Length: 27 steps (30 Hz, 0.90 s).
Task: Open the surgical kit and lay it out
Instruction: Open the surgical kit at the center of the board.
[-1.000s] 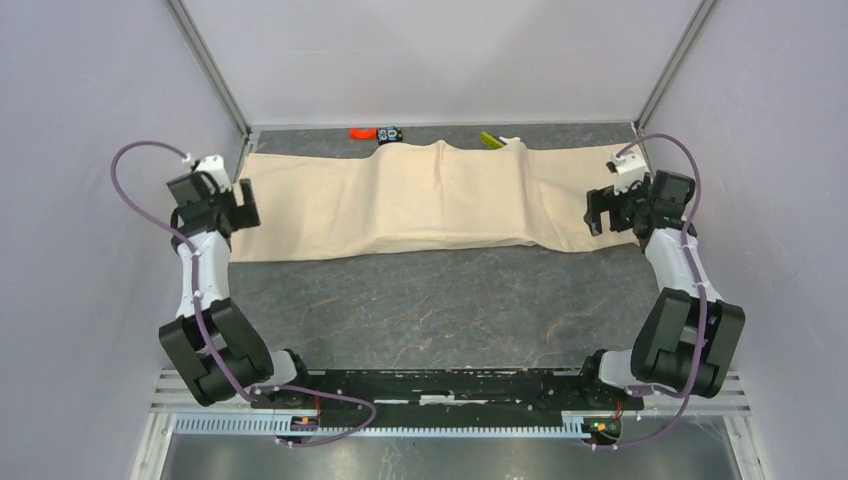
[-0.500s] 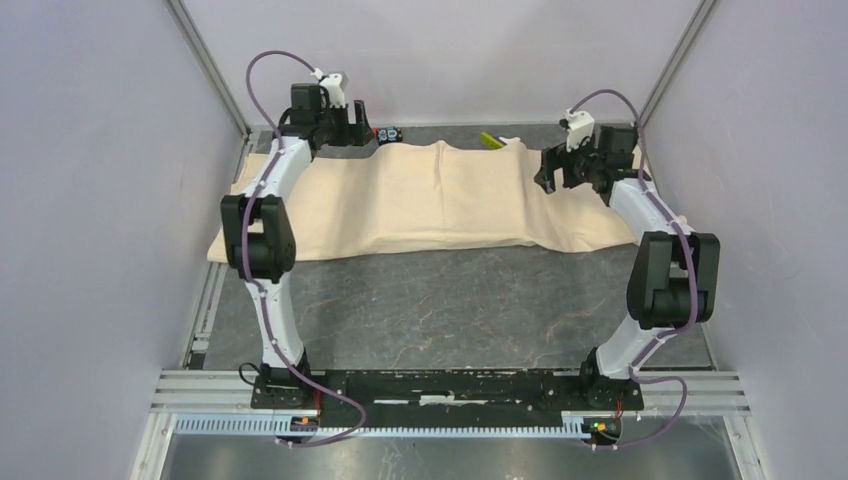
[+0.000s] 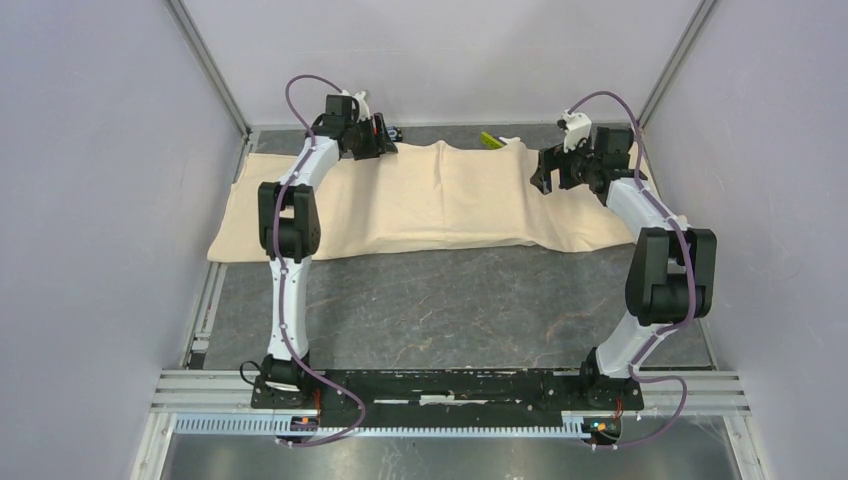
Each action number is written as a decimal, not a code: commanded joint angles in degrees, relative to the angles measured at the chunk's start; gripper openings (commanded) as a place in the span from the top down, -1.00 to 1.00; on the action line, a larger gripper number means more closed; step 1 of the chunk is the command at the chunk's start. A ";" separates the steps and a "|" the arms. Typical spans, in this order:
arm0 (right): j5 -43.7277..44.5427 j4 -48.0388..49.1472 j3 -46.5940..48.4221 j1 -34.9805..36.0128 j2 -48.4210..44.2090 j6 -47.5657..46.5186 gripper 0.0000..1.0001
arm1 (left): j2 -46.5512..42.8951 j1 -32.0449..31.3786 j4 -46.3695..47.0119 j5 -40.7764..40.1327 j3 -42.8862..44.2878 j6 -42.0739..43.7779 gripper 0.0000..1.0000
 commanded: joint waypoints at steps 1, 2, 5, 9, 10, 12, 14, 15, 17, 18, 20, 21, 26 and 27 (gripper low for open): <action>0.18 1.47 0.69 0.00 1.13 0.79 -0.96 | -3.01 -0.26 2.31 3.89 -3.52 -3.60 -0.25; 0.20 1.25 0.85 0.00 1.34 0.79 -0.96 | -3.24 -0.24 2.53 4.14 -4.07 -3.66 -0.15; 0.49 0.79 1.16 0.00 1.83 0.55 -0.96 | -3.66 -0.23 2.86 5.30 -4.63 -3.46 0.12; 1.08 0.37 1.33 0.02 1.89 -0.21 -0.96 | -4.69 -0.23 2.82 6.73 -4.67 -2.83 0.45; 1.25 0.22 1.44 0.00 1.92 -0.50 -0.96 | -5.11 -0.21 2.90 6.91 -4.60 -2.64 0.48; 1.49 -0.26 1.77 0.00 2.05 -0.91 -0.96 | -5.92 -0.23 2.91 6.92 -4.37 -1.80 0.50; 1.63 -0.61 2.11 0.00 2.06 -1.32 -0.96 | -6.81 -0.25 2.91 6.81 -4.17 -0.91 0.50; 1.76 -0.71 2.14 -0.01 2.05 -1.49 -0.96 | -7.36 -0.28 2.91 6.91 -3.97 -0.31 0.50; 1.89 -0.93 2.19 -0.01 1.87 -1.88 -0.96 | -8.35 -0.29 2.97 7.53 -3.88 0.44 0.51; 1.87 -1.12 2.19 -0.01 1.80 -2.10 -0.96 | -8.89 -0.34 3.02 8.14 -3.89 0.88 0.51; 2.18 -1.49 2.13 0.00 1.67 -2.58 -0.96 | -10.19 -0.46 3.00 9.11 -4.17 1.81 0.50; 2.30 -1.67 2.05 0.00 1.45 -2.79 -0.96 | -10.76 -0.55 3.06 9.50 -4.35 2.36 0.49; 3.55 -1.94 1.00 0.00 0.24 -4.15 -0.96 | -14.62 -1.21 4.32 10.51 -6.77 4.88 0.56; 3.64 -2.01 0.83 0.00 0.07 -4.30 -0.96 | -15.32 -1.42 4.56 10.65 -7.56 5.33 0.67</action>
